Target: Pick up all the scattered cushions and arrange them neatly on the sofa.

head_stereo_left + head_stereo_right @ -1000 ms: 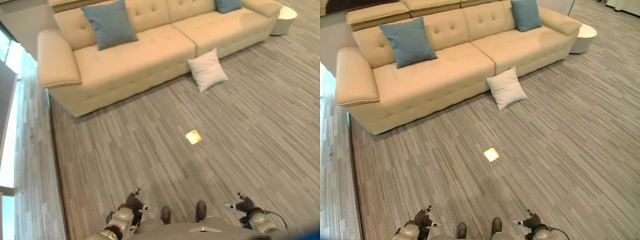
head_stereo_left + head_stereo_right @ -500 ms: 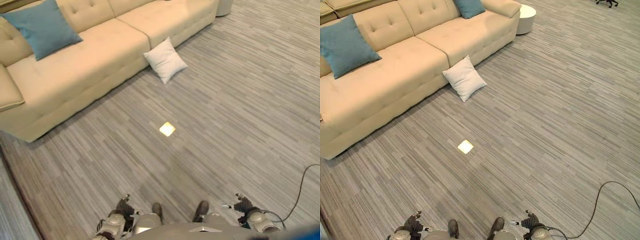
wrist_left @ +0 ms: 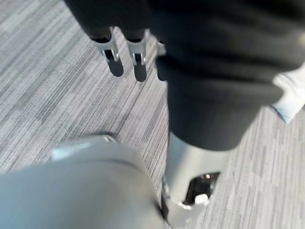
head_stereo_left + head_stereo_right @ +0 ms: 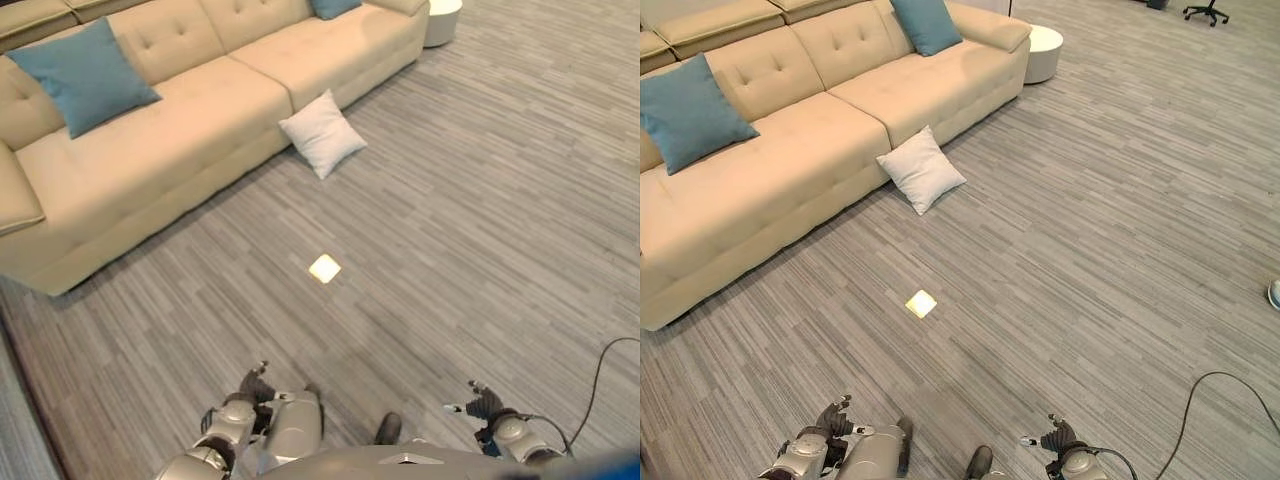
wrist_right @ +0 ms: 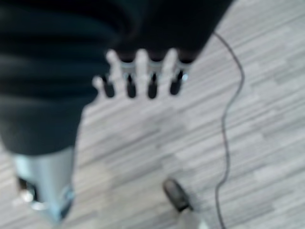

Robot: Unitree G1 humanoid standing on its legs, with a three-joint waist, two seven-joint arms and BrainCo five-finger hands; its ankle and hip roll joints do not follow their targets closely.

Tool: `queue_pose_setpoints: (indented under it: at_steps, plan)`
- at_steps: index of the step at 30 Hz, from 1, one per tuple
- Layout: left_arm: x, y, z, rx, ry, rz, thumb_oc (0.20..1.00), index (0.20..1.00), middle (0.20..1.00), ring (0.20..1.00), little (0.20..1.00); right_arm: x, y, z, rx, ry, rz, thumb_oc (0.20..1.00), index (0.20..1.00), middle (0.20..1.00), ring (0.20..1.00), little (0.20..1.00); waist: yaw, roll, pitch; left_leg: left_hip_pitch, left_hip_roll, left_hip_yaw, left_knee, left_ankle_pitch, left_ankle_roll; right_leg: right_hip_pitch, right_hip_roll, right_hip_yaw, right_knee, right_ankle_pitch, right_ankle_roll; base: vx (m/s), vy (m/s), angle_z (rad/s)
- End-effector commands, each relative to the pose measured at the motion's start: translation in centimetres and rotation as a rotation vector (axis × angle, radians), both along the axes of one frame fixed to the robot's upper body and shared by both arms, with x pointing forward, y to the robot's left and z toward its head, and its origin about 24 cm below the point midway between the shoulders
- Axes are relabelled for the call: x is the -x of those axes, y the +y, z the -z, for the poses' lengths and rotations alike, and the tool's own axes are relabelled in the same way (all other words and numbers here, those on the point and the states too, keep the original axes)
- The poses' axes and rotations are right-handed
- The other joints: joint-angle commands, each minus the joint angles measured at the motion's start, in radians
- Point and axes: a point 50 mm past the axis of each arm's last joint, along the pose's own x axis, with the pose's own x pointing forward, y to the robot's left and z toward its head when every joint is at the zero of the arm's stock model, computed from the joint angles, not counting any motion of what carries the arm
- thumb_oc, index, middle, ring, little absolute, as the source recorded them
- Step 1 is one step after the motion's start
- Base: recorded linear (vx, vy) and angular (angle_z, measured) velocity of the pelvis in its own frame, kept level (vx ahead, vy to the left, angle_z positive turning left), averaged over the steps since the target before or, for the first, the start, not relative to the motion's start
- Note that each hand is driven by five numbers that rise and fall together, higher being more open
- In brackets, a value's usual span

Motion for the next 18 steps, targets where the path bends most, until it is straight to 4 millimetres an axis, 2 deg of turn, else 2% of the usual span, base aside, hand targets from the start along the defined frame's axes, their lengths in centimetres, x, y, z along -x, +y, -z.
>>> queue_pose_setpoints:
  at_steps: [1,2,4,7,8,9,10,11,12,14,15,16,17,18]
  plan:
    - [1.3,-1.6,0.8,0.030,0.041,-0.003,1.000,1.000,1.000,1.000,1.000,-1.8,-0.7,-0.9,0.030,-0.067,-0.014,1.000,1.000,1.000,1.000,1.000,0.041,-0.003,0.020,-0.049,-0.058,0.020,0.054,-0.033,0.074,0.062,0.033,0.055,0.009,-0.121,0.107,0.19,0.014,-0.04]
    - [1.5,-1.5,0.9,0.031,0.049,-0.011,1.000,1.000,1.000,1.000,1.000,-1.9,-0.6,-0.9,0.027,-0.069,-0.013,1.000,1.000,1.000,1.000,1.000,0.051,0.000,0.020,-0.065,-0.057,0.035,0.052,-0.016,0.072,0.070,0.043,0.067,0.009,-0.129,0.104,0.25,0.063,-0.28]
    - [3.5,-0.5,1.4,0.027,0.105,-0.060,1.000,1.000,1.000,1.000,1.000,-1.8,0.0,-0.7,0.017,-0.057,-0.043,1.000,1.000,1.000,1.000,1.000,0.078,-0.009,-0.007,-0.011,-0.076,0.013,0.014,-0.037,0.103,0.104,0.047,0.098,0.009,-0.151,0.112,0.40,0.105,-0.70]
    - [4.4,0.0,1.6,0.020,0.127,-0.079,1.000,1.000,1.000,1.000,1.000,-1.5,0.3,-0.6,0.007,-0.051,-0.048,1.000,1.000,1.000,1.000,1.000,0.083,-0.021,-0.023,0.017,-0.084,0.001,0.000,-0.044,0.118,0.116,0.033,0.104,0.048,-0.152,0.125,0.27,0.096,-0.58]
    - [4.6,0.5,1.5,0.012,0.136,-0.084,1.000,1.000,1.000,1.000,1.000,-1.3,0.5,-0.4,-0.001,-0.034,-0.060,1.000,1.000,1.000,1.000,1.000,0.090,-0.028,-0.031,0.068,-0.084,0.009,-0.019,-0.062,0.145,0.087,-0.002,0.103,0.187,-0.152,0.160,0.33,0.187,-0.30]
    - [3.9,0.7,1.3,0.000,0.114,-0.074,1.000,1.000,1.000,1.000,1.000,-1.6,0.6,-0.5,0.000,-0.036,-0.065,1.000,1.000,1.000,1.000,1.000,0.072,-0.018,-0.016,0.121,-0.082,-0.002,-0.030,-0.080,0.168,0.004,-0.053,0.097,0.396,-0.093,0.214,0.32,0.187,-0.29]
    - [3.9,0.7,1.3,0.000,0.114,-0.074,1.000,1.000,1.000,1.000,1.000,-1.6,0.5,-0.5,0.000,-0.036,-0.064,1.000,1.000,1.000,1.000,1.000,0.071,-0.017,-0.018,0.118,-0.080,-0.003,-0.031,-0.079,0.168,0.002,-0.052,0.096,0.394,-0.090,0.214,0.22,0.164,-0.07]
    - [2.9,0.7,1.0,-0.007,0.085,-0.054,1.000,1.000,1.000,1.000,1.000,-1.8,0.5,-0.6,-0.002,-0.042,-0.059,1.000,1.000,1.000,1.000,1.000,0.038,0.004,0.003,0.164,-0.075,-0.033,-0.035,-0.095,0.185,-0.100,-0.078,0.100,0.562,-0.019,0.236,0.08,0.066,0.23]
    - [2.9,0.7,1.0,-0.007,0.085,-0.054,1.000,1.000,1.000,1.000,1.000,-1.8,0.5,-0.6,-0.002,-0.042,-0.059,1.000,1.000,1.000,1.000,1.000,0.038,0.003,0.003,0.164,-0.075,-0.033,-0.035,-0.095,0.185,-0.100,-0.078,0.100,0.562,-0.019,0.236,0.14,0.087,0.40]
    - [2.3,0.6,0.8,-0.007,0.066,-0.047,1.000,1.000,1.000,1.000,1.000,-2.0,0.3,-0.7,-0.001,-0.052,-0.049,1.000,1.000,1.000,1.000,1.000,0.015,0.018,0.012,0.202,-0.072,-0.055,-0.051,-0.112,0.191,-0.158,-0.100,0.083,0.575,-0.022,0.215,0.20,-0.004,0.47]
    - [1.6,0.3,0.6,-0.001,0.048,-0.041,1.000,1.000,1.000,1.000,1.000,-2.1,0.2,-0.8,0.005,-0.052,-0.051,1.000,1.000,1.000,1.000,1.000,0.003,0.022,0.014,0.246,-0.073,-0.077,-0.081,-0.133,0.187,-0.191,-0.112,0.064,0.459,-0.041,0.188,0.24,-0.055,0.34]
    - [1.6,0.3,0.6,-0.001,0.048,-0.041,1.000,1.000,1.000,1.000,1.000,-2.0,0.2,-0.8,0.005,-0.051,-0.051,1.000,1.000,1.000,1.000,1.000,0.002,0.024,0.017,0.250,-0.072,-0.079,-0.083,-0.134,0.186,-0.186,-0.111,0.062,0.456,-0.042,0.188,0.27,-0.092,0.21]
    - [1.3,0.2,0.5,0.000,0.039,-0.034,1.000,1.000,1.000,1.000,1.000,-2.3,0.1,-0.9,0.009,-0.059,-0.057,1.000,1.000,1.000,1.000,1.000,-0.006,0.023,0.020,0.271,-0.076,-0.087,-0.093,-0.145,0.182,-0.202,-0.113,0.060,0.384,-0.028,0.182,0.30,-0.113,0.20]
    - [1.0,0.1,0.4,-0.003,0.032,-0.030,1.000,1.000,1.000,1.000,1.000,-2.7,0.2,-1.1,0.013,-0.069,-0.063,1.000,1.000,1.000,1.000,1.000,-0.023,0.013,0.021,0.305,-0.087,-0.106,-0.107,-0.161,0.172,-0.239,-0.115,0.087,0.244,0.018,0.193,0.31,-0.112,0.20]
